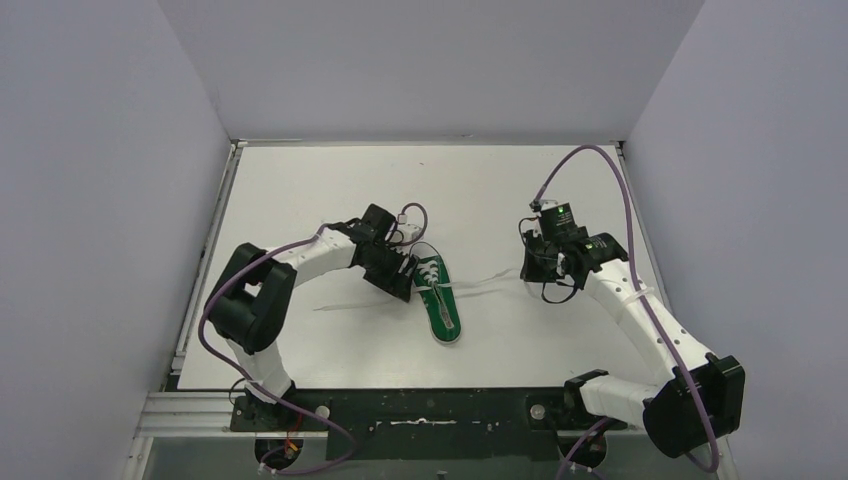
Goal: Tie the shoes
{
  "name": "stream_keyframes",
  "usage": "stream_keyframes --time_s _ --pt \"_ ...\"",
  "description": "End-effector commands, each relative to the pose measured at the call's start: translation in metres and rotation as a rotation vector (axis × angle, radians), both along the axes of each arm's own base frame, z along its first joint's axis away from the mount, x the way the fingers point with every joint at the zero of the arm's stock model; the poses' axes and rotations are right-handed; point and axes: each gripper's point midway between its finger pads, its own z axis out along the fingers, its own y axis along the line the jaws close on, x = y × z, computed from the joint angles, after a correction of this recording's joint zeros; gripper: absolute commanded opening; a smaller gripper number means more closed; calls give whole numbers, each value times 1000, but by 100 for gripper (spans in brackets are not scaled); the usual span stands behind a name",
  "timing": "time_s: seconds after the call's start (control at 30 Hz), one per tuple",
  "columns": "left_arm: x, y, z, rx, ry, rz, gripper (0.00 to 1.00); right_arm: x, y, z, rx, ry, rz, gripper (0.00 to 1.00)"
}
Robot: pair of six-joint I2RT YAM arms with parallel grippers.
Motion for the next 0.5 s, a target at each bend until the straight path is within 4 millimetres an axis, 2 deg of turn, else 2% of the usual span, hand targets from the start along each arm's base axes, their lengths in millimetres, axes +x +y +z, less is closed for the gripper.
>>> stream_keyframes --time_s 0.0,0.03,0.13,0.23,0.33,0.47 --pt "7 -12 -7 -17 -46 -8 59 17 4 22 27 -90 5 0" --pt "7 -11 -11 -8 -49 4 56 17 4 23 31 -93 6 0" --pt "7 -9 -16 -5 -47 41 36 17 6 26 40 -97 10 0" --pt "4 -5 -16 9 -68 52 17 17 7 29 45 -106 25 0" --pt "4 0 -8 12 -115 64 3 16 8 33 48 -116 40 0" --pt "5 -4 18 -36 -182 75 0 14 13 40 67 -116 80 0"
